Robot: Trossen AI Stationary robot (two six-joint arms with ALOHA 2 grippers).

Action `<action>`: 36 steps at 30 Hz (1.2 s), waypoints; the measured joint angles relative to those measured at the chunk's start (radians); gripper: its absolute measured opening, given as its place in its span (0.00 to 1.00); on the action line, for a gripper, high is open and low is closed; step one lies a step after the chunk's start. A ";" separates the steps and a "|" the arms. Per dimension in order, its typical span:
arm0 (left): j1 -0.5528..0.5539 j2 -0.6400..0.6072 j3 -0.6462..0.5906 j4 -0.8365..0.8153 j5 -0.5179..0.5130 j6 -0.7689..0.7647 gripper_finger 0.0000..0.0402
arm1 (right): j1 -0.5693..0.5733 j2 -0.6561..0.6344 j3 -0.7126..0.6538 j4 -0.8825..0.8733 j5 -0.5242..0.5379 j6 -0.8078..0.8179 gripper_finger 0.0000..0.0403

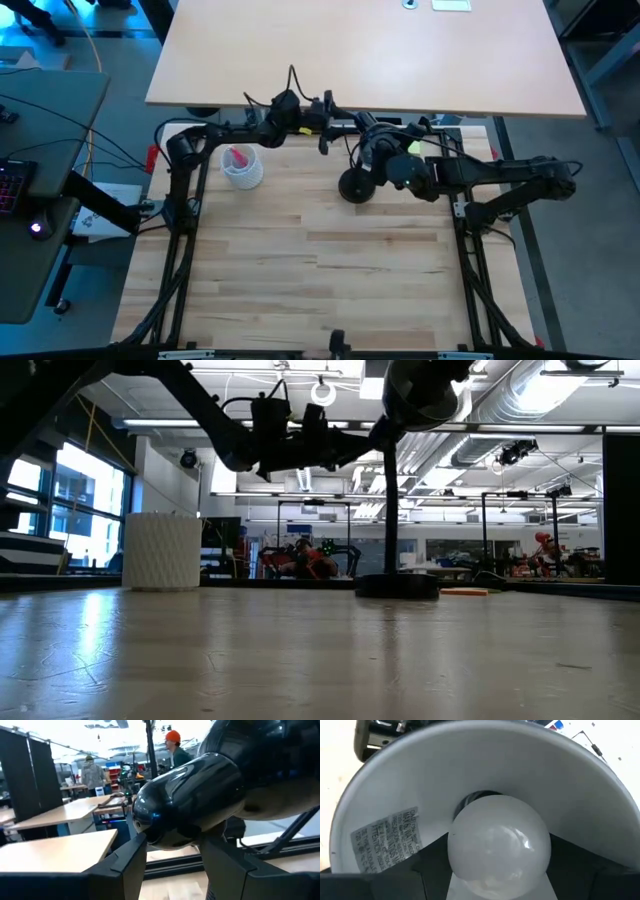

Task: Screw lightbulb
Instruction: Insert the light bulb into the desk lamp

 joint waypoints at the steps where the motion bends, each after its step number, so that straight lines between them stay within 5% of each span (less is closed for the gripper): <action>1: -0.006 0.000 0.000 -0.001 0.004 0.007 0.44 | -0.003 0.000 0.000 0.000 0.001 0.000 0.65; 13: -0.027 -0.005 0.000 0.001 0.030 -0.050 0.44 | -0.009 -0.002 0.000 -0.006 -0.013 0.150 0.65; 26: -0.028 -0.008 -0.001 -0.003 0.056 -0.051 0.43 | -0.012 -0.008 0.001 -0.049 -0.043 0.800 0.66; 36: -0.038 -0.011 -0.010 -0.009 0.079 -0.044 0.43 | -0.013 -0.096 -0.002 -0.063 -0.228 0.786 0.76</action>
